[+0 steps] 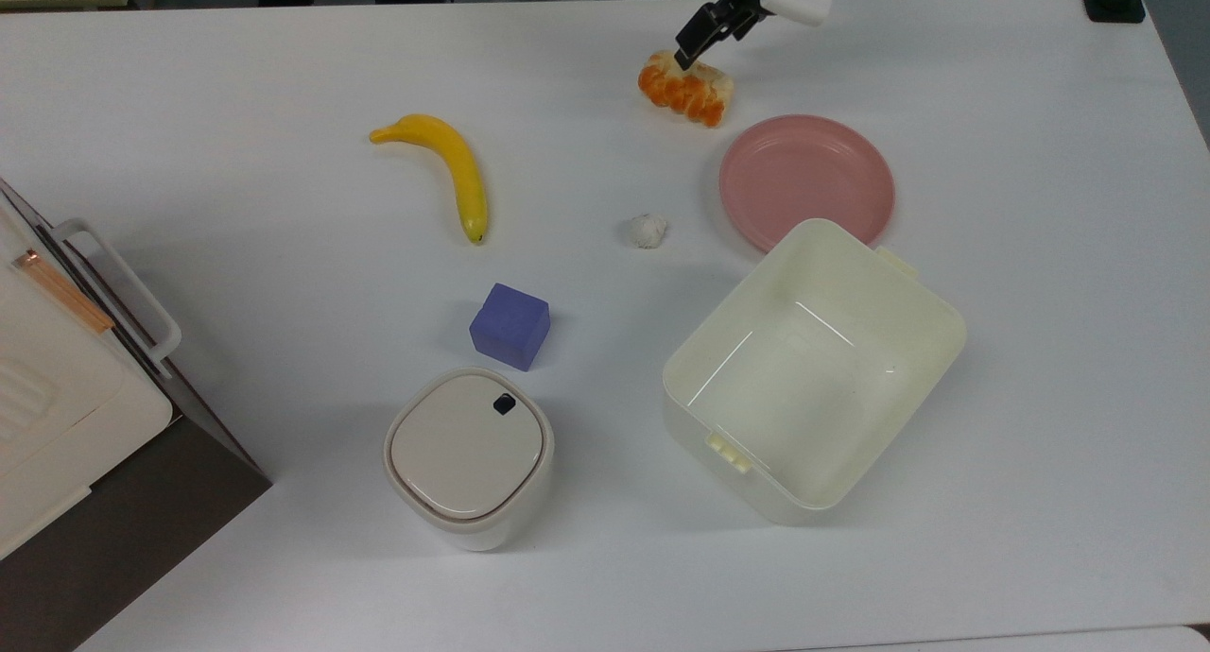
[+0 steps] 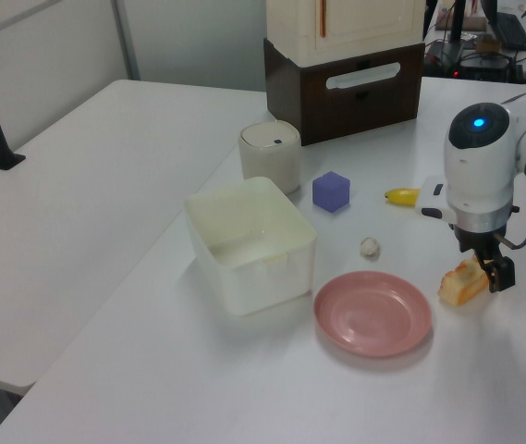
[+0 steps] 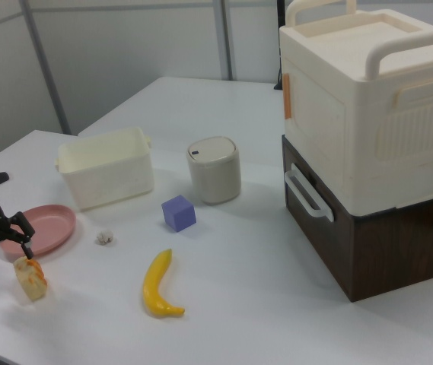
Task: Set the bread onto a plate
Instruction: 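Close the gripper on the glazed bread roll and lift it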
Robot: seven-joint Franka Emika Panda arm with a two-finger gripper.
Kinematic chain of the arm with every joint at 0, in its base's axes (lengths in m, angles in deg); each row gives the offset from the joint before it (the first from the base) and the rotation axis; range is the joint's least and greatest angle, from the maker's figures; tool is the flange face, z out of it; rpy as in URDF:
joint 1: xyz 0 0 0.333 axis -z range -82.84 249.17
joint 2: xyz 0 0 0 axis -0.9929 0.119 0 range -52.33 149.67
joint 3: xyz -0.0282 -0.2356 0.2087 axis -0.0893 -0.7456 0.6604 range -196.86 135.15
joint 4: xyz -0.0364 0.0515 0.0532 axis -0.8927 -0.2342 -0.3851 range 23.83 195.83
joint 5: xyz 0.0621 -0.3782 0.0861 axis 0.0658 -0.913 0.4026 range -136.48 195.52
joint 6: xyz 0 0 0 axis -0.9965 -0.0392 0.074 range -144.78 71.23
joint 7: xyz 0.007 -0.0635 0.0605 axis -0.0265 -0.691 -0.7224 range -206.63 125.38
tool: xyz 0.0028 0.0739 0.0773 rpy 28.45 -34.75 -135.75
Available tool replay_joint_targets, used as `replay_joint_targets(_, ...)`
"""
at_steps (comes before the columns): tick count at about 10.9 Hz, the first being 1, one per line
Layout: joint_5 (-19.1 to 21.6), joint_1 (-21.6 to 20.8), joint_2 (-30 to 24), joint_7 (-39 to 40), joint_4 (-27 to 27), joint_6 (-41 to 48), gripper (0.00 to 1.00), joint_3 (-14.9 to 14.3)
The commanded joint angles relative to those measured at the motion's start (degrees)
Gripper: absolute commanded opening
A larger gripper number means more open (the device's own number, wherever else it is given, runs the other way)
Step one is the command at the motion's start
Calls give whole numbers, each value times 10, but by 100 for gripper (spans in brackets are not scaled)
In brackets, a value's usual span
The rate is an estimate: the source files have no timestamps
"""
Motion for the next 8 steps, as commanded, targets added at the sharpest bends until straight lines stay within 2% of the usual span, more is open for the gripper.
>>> replay_joint_targets(1,-31,23,22,12,-11,3,100,-1)
replay_joint_targets(2,-43,26,34,9,-14,-1,69,-1)
replay_joint_targets(3,-55,25,50,6,-19,-1,20,-1)
replay_joint_targets(4,-71,23,57,2,-20,-1,0,-1)
replay_joint_targets(6,-78,26,58,2,-25,-6,0,-1)
replay_joint_targets(8,-68,32,53,0,-56,5,0,-5)
